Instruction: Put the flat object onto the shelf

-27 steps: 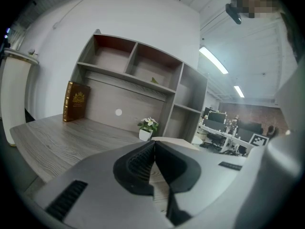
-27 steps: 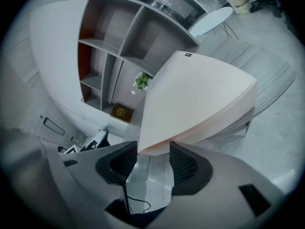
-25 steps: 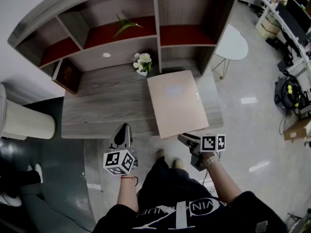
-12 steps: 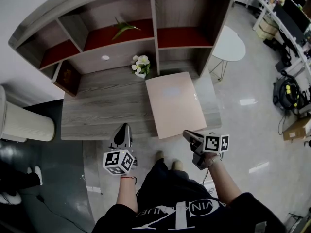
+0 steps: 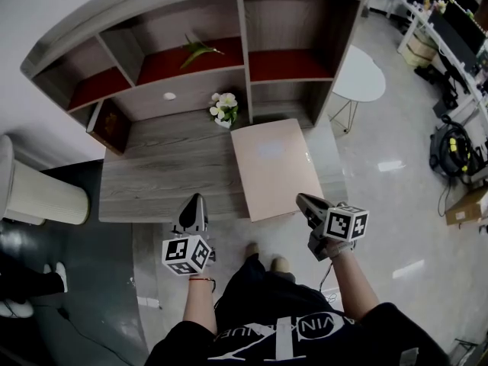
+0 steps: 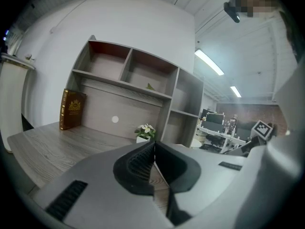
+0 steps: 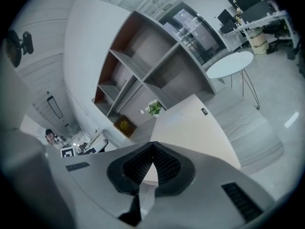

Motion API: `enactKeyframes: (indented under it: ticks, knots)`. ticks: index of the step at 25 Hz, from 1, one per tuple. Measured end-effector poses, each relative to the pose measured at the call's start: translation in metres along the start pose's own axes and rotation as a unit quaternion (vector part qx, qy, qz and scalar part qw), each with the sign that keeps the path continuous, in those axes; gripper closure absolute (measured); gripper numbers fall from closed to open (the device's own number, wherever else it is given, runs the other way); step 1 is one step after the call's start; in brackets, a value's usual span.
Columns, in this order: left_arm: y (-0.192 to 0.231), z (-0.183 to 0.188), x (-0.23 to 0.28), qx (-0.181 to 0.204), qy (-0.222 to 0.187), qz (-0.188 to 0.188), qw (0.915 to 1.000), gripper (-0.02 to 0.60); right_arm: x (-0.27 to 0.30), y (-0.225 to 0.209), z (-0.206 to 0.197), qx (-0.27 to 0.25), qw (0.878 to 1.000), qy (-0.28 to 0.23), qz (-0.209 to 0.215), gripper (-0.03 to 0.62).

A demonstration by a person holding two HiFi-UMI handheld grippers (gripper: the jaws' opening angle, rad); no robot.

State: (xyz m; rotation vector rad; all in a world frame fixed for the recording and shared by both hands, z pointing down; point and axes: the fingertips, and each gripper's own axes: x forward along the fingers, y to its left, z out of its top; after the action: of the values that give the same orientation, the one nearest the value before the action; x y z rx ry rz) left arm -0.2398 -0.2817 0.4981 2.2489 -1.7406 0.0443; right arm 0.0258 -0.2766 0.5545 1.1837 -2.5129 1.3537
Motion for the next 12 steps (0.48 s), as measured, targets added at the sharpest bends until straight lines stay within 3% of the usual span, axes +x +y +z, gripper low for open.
enactKeyframes:
  ticks: [12]
  knots:
    - [0.009,0.026,-0.003,0.003,-0.029,0.015,0.9995,0.577,-0.004,0.009,0.038,-0.081,0.996,-0.045,-0.013,0.585]
